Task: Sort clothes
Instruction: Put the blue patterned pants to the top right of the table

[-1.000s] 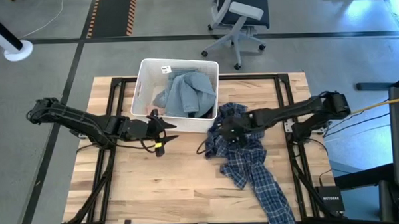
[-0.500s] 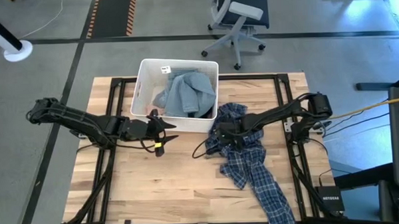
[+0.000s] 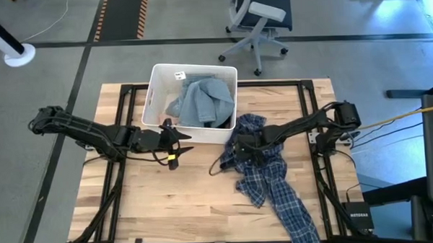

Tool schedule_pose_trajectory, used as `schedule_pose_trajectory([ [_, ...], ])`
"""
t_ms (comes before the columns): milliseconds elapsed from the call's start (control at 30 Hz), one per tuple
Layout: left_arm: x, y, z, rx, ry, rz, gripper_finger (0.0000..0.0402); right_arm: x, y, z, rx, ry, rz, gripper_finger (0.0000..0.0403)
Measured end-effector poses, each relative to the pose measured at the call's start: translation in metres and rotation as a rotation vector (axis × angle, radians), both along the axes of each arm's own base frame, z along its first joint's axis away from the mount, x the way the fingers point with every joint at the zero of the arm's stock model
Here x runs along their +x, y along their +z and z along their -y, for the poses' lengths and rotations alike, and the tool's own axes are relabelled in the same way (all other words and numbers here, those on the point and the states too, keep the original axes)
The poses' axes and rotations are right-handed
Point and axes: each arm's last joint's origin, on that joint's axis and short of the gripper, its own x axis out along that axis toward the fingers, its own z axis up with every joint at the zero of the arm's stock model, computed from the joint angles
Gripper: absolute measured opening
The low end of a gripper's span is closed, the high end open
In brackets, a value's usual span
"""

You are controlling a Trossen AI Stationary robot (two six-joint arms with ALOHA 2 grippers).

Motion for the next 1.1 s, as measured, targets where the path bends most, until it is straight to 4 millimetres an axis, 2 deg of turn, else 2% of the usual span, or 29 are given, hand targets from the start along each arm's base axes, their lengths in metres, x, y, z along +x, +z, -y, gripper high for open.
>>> schedule_pose_trajectory([
  [167, 0.000, 0.000, 0.000, 0.000, 0.000, 0.000, 0.0182, -0.013, 0.022, -0.027, -0.012, 0.064, 0.036, 0.0052],
  [267, 0.000, 0.000, 0.000, 0.003, -0.001, -0.001, 0.0182, -0.020, 0.045, -0.040, 0.002, 0.088, 0.124, 0.0039],
  [333, 0.000, 0.000, 0.000, 0.003, -0.002, 0.001, 0.0182, -0.026, 0.058, -0.045, 0.013, 0.088, 0.170, 0.0024],
  [567, 0.000, 0.001, 0.000, -0.001, 0.000, 0.006, 0.0182, -0.043, 0.115, -0.051, -0.046, 0.060, 0.372, 0.0026],
  [733, 0.000, 0.001, 0.000, 0.000, -0.001, 0.008, 0.0182, -0.047, 0.174, -0.047, -0.124, 0.047, 0.506, 0.0026],
  [933, 0.000, 0.001, 0.000, 0.001, -0.001, 0.007, 0.0182, -0.047, 0.252, -0.043, -0.277, 0.021, 0.673, 0.0024],
  [1100, 0.000, 0.001, 0.000, 0.001, -0.001, 0.006, 0.0182, -0.054, 0.309, -0.037, -0.444, 0.001, 0.813, 0.0025],
])
